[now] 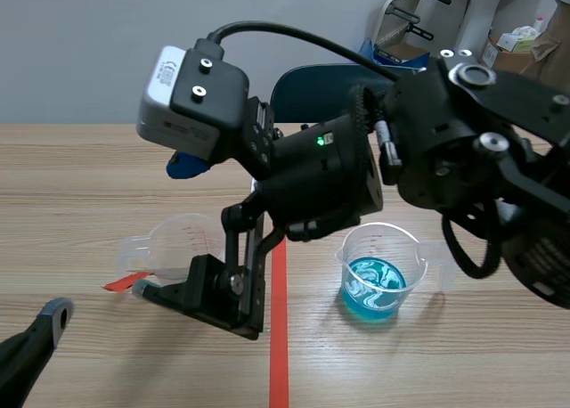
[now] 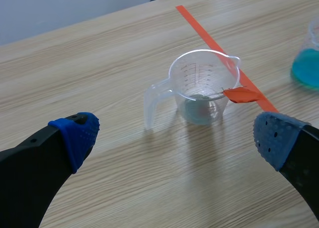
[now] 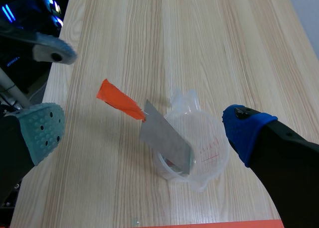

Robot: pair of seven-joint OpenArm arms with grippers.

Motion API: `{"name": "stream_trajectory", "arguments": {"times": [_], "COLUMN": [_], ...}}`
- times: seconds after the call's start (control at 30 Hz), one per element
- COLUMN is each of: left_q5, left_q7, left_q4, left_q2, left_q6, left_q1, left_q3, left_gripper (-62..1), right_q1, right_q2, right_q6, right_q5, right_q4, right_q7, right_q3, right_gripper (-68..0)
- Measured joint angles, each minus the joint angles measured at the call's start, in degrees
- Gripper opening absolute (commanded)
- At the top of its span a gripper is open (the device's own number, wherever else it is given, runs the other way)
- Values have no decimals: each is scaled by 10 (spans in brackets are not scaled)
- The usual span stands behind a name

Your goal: Do the redox reaction experiment

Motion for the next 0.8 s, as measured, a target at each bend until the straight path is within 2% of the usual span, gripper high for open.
{"name": "stream_trajectory", "arguments": {"times": [0.17,0.3,0.43,0.63,0.7,0.8], "left_q5": [0,0,0,4,9,13], "left_q7": [7,60,97,145,160,173], "left_q4": [43,116,168,208,210,210], "left_q2": [38,50,50,66,78,82], "left_q6": [1,0,0,0,0,-17], "left_q1": [23,30,30,17,4,-15], "left_q3": [-60,-92,-113,-140,-141,-141], "left_gripper": [14,14,14,14,14,14], "right_q1": [-33,-82,-147,-252,-282,-327], "right_q2": [65,109,151,179,183,184], "right_q6": [-46,-72,-84,-115,-116,-117], "right_q5": [30,51,57,60,59,60], "right_q4": [49,83,115,145,148,150], "right_q7": [46,79,123,167,173,180], "right_q3": [17,73,140,248,285,334], "right_gripper": [4,4,4,4,4,4]}}
